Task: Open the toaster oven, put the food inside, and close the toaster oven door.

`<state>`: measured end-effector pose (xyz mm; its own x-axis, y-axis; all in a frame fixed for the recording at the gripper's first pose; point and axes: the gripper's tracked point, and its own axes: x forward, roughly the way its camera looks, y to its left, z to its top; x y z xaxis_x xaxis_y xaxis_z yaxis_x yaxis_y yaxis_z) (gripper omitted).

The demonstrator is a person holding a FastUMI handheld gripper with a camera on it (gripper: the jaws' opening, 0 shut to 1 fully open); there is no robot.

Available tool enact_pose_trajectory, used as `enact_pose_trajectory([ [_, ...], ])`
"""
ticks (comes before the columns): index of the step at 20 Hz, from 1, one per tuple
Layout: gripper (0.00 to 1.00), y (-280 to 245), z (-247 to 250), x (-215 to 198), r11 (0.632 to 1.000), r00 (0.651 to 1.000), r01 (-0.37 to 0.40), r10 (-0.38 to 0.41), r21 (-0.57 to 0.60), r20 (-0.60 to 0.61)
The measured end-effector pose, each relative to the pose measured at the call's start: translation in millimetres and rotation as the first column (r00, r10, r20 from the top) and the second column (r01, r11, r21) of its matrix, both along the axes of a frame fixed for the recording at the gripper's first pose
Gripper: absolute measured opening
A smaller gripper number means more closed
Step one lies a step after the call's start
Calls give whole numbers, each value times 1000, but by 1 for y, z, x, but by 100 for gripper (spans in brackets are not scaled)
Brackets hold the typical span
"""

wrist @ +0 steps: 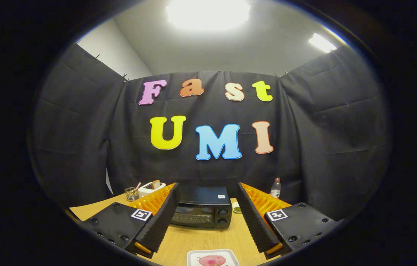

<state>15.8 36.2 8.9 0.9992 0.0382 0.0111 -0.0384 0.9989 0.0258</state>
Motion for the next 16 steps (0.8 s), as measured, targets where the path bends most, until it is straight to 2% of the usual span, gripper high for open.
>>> enact_pose_trajectory([
  [9,97,61,-25,74,996,995,-90,91,19,-48],
  [16,97,97,-78,133,994,985,-104,108,34,-133],
])
